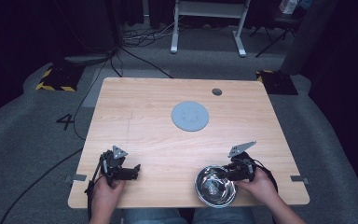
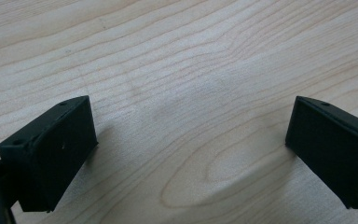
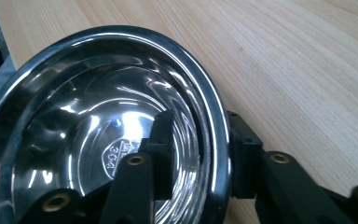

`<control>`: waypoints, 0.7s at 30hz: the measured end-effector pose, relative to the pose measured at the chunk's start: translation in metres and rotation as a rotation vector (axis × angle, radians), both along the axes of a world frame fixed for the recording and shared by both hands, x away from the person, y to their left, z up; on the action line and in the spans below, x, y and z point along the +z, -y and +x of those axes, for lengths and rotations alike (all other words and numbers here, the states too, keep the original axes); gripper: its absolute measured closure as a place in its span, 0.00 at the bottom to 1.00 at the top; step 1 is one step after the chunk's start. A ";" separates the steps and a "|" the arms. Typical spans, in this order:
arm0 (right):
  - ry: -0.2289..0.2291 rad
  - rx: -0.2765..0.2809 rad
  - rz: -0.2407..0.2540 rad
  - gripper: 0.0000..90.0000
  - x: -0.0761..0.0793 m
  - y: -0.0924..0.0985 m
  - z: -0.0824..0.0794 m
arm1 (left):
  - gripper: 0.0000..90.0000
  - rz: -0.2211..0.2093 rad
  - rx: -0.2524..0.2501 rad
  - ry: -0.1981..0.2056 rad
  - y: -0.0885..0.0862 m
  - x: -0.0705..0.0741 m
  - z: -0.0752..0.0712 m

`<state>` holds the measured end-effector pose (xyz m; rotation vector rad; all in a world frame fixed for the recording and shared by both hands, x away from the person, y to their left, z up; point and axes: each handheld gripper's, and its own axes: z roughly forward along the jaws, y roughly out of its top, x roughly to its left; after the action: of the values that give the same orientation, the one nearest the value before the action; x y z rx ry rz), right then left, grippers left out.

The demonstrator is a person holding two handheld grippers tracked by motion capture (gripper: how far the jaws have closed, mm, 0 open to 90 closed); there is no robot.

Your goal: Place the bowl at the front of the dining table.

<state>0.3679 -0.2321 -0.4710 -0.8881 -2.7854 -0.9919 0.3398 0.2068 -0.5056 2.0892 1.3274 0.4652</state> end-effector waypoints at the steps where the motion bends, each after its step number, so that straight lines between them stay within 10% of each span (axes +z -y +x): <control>1: -0.004 0.002 -0.007 0.82 -0.001 0.000 0.002 | 0.02 -0.001 0.000 0.000 0.000 0.000 0.000; 14: -0.106 0.023 0.028 0.88 -0.013 0.001 0.009 | 0.02 -0.001 0.000 -0.001 0.000 0.000 0.000; 21: -0.089 0.016 0.037 0.95 -0.007 0.000 0.007 | 0.02 -0.001 0.002 0.000 0.000 0.000 0.000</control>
<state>0.3745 -0.2316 -0.4776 -0.8808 -2.6877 -0.9733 0.3396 0.2066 -0.5057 2.0868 1.3289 0.4652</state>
